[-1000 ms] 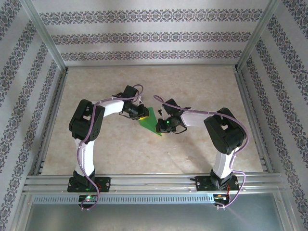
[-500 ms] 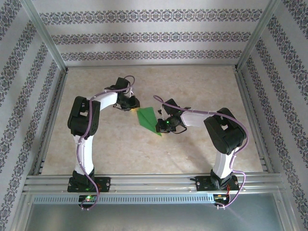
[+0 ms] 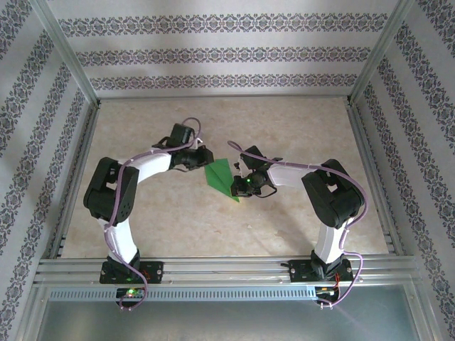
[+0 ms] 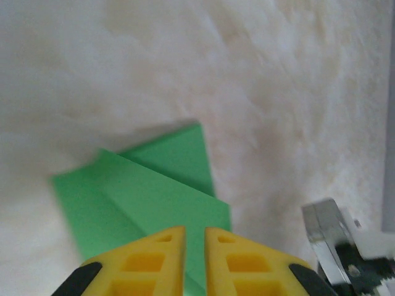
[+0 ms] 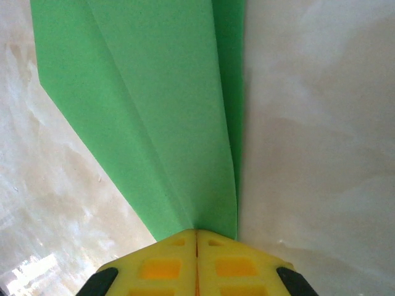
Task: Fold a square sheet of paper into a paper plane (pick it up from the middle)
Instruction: Fourth fold the wing at the center of the table.
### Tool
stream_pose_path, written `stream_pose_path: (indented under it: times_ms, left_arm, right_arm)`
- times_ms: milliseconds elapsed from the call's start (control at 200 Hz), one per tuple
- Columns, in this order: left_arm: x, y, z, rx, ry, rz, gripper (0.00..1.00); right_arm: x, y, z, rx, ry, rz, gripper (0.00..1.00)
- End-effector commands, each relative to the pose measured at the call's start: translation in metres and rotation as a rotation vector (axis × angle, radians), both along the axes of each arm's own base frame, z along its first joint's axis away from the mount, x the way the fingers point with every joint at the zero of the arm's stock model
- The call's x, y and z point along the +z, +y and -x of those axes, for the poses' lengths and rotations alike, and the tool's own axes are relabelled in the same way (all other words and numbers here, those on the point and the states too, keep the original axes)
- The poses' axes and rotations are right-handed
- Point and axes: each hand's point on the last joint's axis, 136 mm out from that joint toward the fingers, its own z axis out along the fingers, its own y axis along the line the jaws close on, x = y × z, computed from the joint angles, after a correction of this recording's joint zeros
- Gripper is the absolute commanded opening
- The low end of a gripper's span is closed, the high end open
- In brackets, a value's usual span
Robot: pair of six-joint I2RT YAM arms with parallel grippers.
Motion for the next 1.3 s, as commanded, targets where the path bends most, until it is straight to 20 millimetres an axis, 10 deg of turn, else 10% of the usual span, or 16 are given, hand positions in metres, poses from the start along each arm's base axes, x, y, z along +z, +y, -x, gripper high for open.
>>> stream_pose_path:
  times_ms: [0,305,660,989,1294]
  left_arm:
    - [-0.009,-0.028,0.005,-0.016,0.025,0.085,0.14]
    - [-0.050,-0.038,0.008,-0.023,0.101,0.023,0.11]
    - [-0.083,-0.022,0.024,-0.006,0.189,-0.081,0.09]
    - [-0.098,-0.014,0.032,-0.011,0.240,-0.157,0.09]
    - [-0.110,-0.001,0.041,0.008,0.293,-0.247,0.09]
  right_arm:
    - [-0.042,-0.044,0.053,0.006,0.206,0.199,0.08]
    - [-0.026,-0.030,0.041,0.000,0.175,0.092,0.09]
    - [0.042,0.010,-0.007,0.007,-0.020,-0.125,0.10]
    - [0.022,0.021,-0.036,-0.019,-0.026,-0.059,0.08]
    - [-0.007,0.018,-0.021,-0.001,0.051,-0.004,0.07]
